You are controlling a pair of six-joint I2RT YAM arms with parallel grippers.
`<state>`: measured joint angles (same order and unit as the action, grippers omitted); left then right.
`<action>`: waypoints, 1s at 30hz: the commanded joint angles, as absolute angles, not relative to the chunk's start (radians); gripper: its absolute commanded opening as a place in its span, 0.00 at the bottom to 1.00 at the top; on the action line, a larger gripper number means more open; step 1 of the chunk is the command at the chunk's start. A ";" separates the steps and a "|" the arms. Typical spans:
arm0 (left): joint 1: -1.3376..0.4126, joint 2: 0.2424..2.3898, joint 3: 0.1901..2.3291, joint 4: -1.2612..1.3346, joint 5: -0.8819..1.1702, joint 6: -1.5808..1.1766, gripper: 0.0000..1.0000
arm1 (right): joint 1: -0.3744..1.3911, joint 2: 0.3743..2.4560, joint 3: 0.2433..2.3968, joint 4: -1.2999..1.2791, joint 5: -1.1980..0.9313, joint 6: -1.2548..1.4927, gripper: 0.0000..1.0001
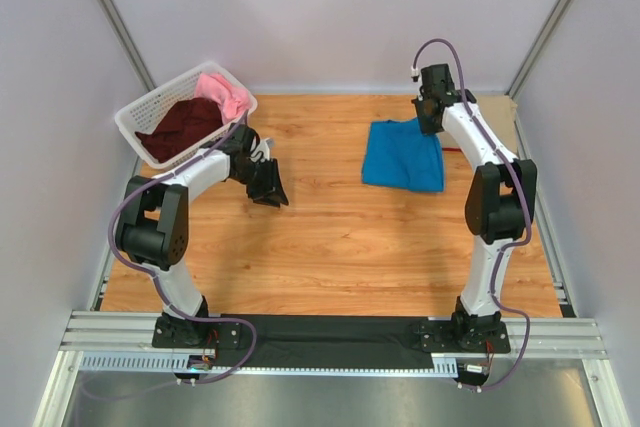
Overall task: Fold and stack the t-shirts
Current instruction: Neatly place the folded tshirt to the corner
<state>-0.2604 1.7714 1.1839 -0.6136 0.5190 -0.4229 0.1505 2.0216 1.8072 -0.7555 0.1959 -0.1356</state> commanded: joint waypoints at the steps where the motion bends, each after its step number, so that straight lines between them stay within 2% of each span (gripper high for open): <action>1: -0.261 1.775 1.169 -0.577 0.538 -0.417 0.38 | 0.135 2.008 1.862 -0.719 0.313 -0.215 0.00; 10: -0.262 1.770 1.108 -0.551 0.534 -0.414 0.39 | 0.106 2.023 1.934 -0.683 0.397 -0.339 0.00; 17: -0.262 1.776 1.075 -0.517 0.541 -0.433 0.39 | 0.057 2.089 2.089 -0.721 0.391 -0.384 0.00; 23: -0.262 1.786 1.087 -0.552 0.529 -0.420 0.39 | -0.020 2.100 2.180 -0.743 0.313 -0.402 0.00; 30: -0.270 1.769 1.069 -0.591 0.519 -0.433 0.39 | -0.149 2.273 2.423 -0.723 0.149 -0.335 0.00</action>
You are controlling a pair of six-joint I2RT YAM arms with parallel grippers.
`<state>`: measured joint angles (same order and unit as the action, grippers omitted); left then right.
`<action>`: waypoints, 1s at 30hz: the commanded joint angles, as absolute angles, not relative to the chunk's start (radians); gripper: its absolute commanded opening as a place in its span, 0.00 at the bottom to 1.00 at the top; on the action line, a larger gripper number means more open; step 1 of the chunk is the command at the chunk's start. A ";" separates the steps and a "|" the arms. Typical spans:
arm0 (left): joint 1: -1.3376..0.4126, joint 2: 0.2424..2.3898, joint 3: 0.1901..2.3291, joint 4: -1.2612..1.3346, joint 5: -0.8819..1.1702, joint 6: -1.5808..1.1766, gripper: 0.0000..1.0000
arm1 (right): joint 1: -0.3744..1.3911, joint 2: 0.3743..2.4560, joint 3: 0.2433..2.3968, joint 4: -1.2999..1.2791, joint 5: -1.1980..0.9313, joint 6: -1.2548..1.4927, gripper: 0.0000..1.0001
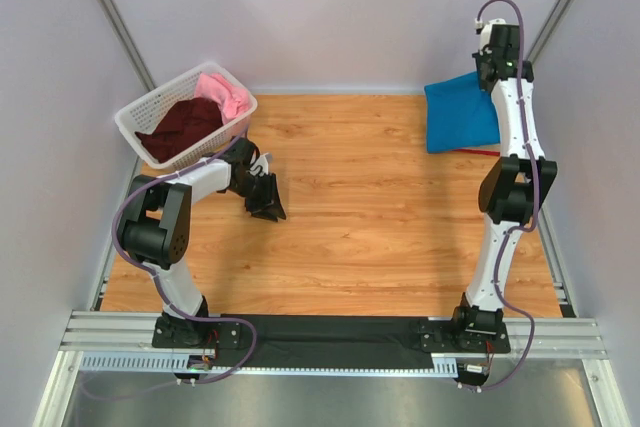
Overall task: Fold and stack the t-shirts
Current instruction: Neatly place the folded tshirt to the corner
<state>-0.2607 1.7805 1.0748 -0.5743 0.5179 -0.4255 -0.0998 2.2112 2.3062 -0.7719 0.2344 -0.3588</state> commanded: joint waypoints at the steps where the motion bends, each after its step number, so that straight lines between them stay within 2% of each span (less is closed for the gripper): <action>1: -0.271 1.766 1.066 -0.597 0.515 -0.436 0.39 | -0.153 2.290 2.443 -0.712 0.128 -0.325 0.00; 5: -0.285 1.770 1.045 -0.604 0.492 -0.449 0.39 | -0.169 2.376 2.488 -0.626 0.097 -0.319 0.00; 7: -0.294 1.779 1.043 -0.607 0.479 -0.453 0.39 | -0.196 2.455 2.532 -0.606 0.087 -0.276 0.02; 9: -0.304 1.802 1.045 -0.611 0.471 -0.453 0.39 | -0.233 2.500 2.557 -0.542 0.075 -0.233 0.10; 10: -0.307 1.818 1.051 -0.617 0.468 -0.451 0.39 | -0.239 2.540 2.574 -0.502 0.078 -0.235 0.09; 11: -0.311 1.822 1.055 -0.633 0.463 -0.449 0.39 | -0.245 2.549 2.579 -0.470 0.098 -0.233 0.08; 12: -0.321 1.825 1.057 -0.641 0.454 -0.446 0.39 | -0.262 2.556 2.579 -0.444 0.104 -0.224 0.13; 14: -0.336 1.815 1.057 -0.655 0.440 -0.446 0.39 | -0.276 2.575 2.595 -0.390 0.112 -0.198 0.13; 20: -0.364 1.802 1.074 -0.672 0.429 -0.449 0.40 | -0.288 2.551 2.576 -0.364 0.149 -0.176 0.22; 21: -0.365 1.801 1.078 -0.675 0.433 -0.451 0.40 | -0.285 2.527 2.560 -0.364 0.164 -0.175 0.35; 23: -0.377 1.780 1.091 -0.684 0.437 -0.459 0.41 | -0.279 2.504 2.525 -0.360 0.187 -0.172 0.53; 24: -0.382 1.769 1.094 -0.689 0.436 -0.459 0.41 | -0.276 2.476 2.517 -0.360 0.202 -0.157 0.65; 30: -0.394 1.652 1.156 -0.735 0.437 -0.474 0.43 | -0.265 2.333 2.422 -0.452 0.204 -0.034 0.69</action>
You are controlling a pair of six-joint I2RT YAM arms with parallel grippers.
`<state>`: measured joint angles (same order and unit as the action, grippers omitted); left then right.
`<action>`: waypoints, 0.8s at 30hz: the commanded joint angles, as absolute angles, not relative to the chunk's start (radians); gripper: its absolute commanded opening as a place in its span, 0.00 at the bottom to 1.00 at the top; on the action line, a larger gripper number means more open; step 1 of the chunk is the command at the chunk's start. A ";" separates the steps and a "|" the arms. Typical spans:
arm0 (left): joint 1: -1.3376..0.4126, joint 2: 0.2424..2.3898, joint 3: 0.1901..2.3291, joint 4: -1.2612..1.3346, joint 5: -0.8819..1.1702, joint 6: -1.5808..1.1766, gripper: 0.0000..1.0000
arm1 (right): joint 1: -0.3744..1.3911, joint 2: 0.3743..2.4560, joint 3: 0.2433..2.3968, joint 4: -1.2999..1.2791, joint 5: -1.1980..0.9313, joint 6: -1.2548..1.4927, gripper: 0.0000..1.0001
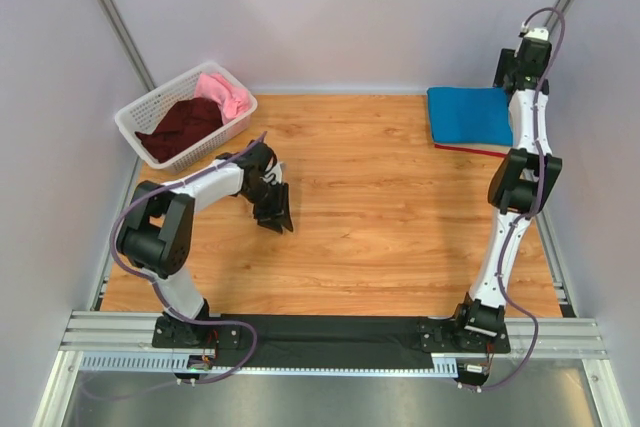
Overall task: Fold and stack the t-shirts
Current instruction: Neatly place the folded tshirt to the corner
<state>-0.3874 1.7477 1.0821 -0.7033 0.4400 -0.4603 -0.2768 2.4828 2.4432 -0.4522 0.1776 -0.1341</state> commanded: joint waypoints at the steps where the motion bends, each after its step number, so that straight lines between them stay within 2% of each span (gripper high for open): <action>1: -0.396 1.622 1.189 -0.755 0.436 -0.474 0.43 | -0.264 2.295 2.419 -0.519 0.207 -0.008 0.69; 2: -0.399 1.605 1.206 -0.764 0.437 -0.477 0.43 | -0.259 2.277 2.416 -0.559 0.199 0.036 0.70; 4: -0.402 1.542 1.241 -0.776 0.437 -0.488 0.43 | -0.255 2.208 2.384 -0.662 0.121 0.141 0.81; 5: -0.402 1.519 1.249 -0.775 0.442 -0.501 0.43 | -0.247 2.186 2.372 -0.701 0.077 0.168 1.00; 10: -0.403 1.347 1.259 -0.724 0.430 -0.540 0.45 | -0.192 2.033 2.263 -0.960 0.052 0.239 1.00; 13: -0.403 1.257 1.227 -0.666 0.423 -0.561 0.47 | -0.135 1.866 2.078 -0.988 -0.020 0.278 1.00; 16: -0.403 1.195 1.210 -0.655 0.407 -0.574 0.57 | -0.071 1.694 1.903 -0.980 -0.024 0.327 1.00; 17: -0.403 1.184 1.212 -0.661 0.388 -0.572 0.95 | -0.051 1.656 1.872 -0.982 -0.067 0.356 1.00; 18: -0.403 1.171 1.219 -0.663 0.376 -0.569 1.00 | -0.040 1.588 1.840 -0.986 -0.086 0.379 1.00; 24: -0.403 1.183 1.313 -0.732 0.345 -0.535 1.00 | 0.144 1.439 1.704 -1.116 -0.063 0.521 1.00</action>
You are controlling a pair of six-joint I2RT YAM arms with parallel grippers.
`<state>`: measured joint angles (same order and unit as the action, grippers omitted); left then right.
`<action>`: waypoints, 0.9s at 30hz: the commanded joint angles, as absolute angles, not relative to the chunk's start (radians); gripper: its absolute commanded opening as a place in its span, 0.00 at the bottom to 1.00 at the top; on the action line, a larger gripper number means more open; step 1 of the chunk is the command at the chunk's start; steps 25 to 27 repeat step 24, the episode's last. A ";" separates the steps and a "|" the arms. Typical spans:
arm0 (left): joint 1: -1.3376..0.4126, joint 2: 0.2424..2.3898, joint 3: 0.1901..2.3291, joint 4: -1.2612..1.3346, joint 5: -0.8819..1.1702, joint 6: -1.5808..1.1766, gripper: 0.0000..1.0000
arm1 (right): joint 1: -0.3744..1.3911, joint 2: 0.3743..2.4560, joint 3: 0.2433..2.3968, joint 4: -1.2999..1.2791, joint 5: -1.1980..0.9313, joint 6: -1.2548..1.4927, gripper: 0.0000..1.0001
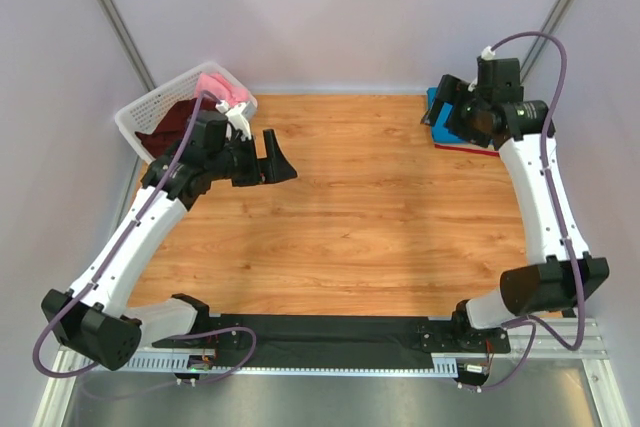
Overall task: Fold and stack the t-shirts
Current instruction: Neatly place the folded tshirt to the corner
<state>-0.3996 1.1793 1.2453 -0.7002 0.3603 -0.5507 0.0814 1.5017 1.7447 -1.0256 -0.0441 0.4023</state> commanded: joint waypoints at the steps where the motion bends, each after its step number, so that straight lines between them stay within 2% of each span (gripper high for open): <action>1: -0.402 1.175 1.310 -0.736 0.356 -0.535 1.00 | 0.164 1.392 1.681 -1.152 -0.069 0.544 1.00; 8: -0.402 1.065 1.279 -0.771 0.361 -0.505 0.99 | 0.202 1.137 1.500 -1.077 -0.170 0.586 1.00; 18: -0.402 1.000 1.302 -0.815 0.350 -0.528 0.99 | 0.202 1.022 1.439 -1.082 -0.209 0.611 1.00; 27: -0.403 0.994 1.321 -0.830 0.345 -0.525 1.00 | 0.202 1.016 1.440 -1.042 -0.224 0.629 1.00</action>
